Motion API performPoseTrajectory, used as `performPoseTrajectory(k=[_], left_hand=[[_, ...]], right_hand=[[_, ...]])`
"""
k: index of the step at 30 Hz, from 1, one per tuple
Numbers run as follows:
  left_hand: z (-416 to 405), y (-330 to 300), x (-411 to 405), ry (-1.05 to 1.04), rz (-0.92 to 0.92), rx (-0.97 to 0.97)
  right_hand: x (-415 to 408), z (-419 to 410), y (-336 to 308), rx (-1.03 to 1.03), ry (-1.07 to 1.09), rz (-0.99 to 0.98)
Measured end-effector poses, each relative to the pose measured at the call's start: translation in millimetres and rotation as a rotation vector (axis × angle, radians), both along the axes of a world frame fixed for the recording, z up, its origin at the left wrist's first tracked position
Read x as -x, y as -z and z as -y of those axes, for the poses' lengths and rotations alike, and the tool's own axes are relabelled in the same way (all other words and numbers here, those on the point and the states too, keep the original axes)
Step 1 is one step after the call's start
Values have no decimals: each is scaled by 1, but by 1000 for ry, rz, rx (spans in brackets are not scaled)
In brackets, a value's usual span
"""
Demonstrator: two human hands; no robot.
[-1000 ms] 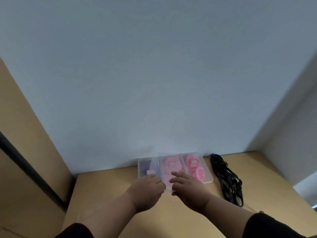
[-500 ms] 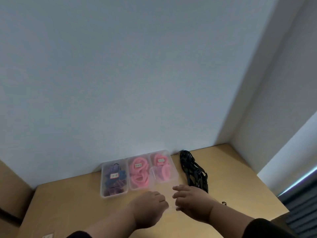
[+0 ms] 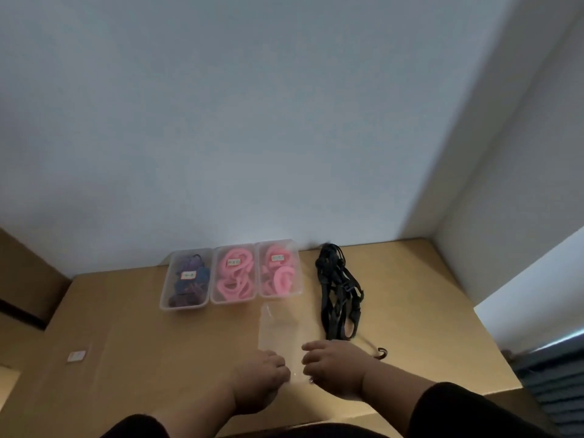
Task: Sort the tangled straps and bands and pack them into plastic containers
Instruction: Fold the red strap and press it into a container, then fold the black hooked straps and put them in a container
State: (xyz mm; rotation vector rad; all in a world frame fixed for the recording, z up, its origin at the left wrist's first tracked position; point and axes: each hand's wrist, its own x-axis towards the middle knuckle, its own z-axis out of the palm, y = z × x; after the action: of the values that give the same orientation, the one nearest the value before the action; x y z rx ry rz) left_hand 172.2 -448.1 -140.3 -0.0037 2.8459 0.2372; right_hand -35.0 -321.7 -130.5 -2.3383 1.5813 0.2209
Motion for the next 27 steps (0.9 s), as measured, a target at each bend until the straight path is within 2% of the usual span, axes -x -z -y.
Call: performPoseTrajectory(k=[5, 9, 13, 17, 21, 25, 27], left_hand=[[-23, -8, 10, -195, 42, -25], [-30, -10, 19, -214, 79, -6], [-36, -13, 33, -273, -111, -5], [-49, -19, 64, -228, -174, 53], [-66, -20, 96, -197, -173, 77], [-80, -12, 121, -282, 17, 103], [-88, -9, 131, -312, 43, 102]], right_hand=[[0, -9, 8, 30, 17, 49], [14, -25, 17, 89, 62, 113], [46, -44, 28, 217, 181, 58], [75, -62, 21, 113, 400, -21], [90, -77, 19, -10, 506, -89], [96, -88, 32, -84, 611, -71], [95, -92, 36, -90, 620, -44]])
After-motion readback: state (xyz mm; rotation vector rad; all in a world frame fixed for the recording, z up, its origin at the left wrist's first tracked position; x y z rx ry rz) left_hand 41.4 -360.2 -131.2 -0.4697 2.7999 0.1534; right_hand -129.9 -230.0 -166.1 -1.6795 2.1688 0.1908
